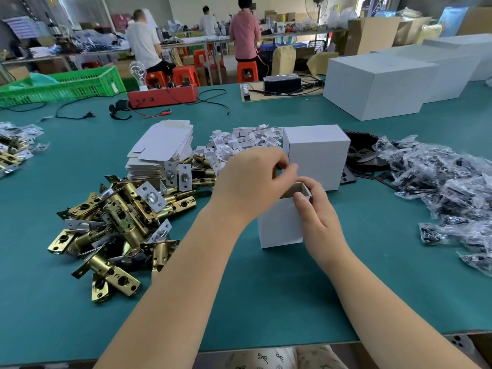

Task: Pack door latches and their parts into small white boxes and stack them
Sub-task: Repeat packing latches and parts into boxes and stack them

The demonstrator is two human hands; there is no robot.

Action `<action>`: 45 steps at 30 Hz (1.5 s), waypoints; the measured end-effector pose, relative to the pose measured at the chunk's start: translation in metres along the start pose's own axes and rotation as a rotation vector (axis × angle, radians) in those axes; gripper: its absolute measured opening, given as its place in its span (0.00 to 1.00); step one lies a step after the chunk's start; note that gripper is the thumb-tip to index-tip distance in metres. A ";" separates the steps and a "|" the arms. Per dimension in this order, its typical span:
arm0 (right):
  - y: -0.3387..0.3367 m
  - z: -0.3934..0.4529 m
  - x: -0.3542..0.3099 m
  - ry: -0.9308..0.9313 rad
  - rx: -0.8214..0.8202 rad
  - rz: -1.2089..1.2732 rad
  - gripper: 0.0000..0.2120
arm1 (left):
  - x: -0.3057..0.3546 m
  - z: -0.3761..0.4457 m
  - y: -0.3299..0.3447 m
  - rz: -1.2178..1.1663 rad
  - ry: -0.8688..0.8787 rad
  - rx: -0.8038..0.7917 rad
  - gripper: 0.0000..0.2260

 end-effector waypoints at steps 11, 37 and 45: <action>-0.002 0.000 0.002 0.012 0.023 -0.024 0.11 | -0.061 0.016 0.006 -0.109 -0.359 0.041 0.10; -0.003 0.000 0.003 0.010 0.010 -0.032 0.11 | -0.116 0.045 0.099 0.713 -0.458 -0.397 0.13; -0.002 -0.001 0.003 0.003 0.031 -0.014 0.13 | -0.082 0.024 0.044 -0.751 -0.632 0.060 0.11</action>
Point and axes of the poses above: each hand's wrist, its own z-axis towards the middle knuckle, its own y-axis out of the palm, x = y × z, the point moved 2 cm from there along z, towards the middle knuckle, and after that the axes turned 5 degrees about -y, right-handed, at the moved point
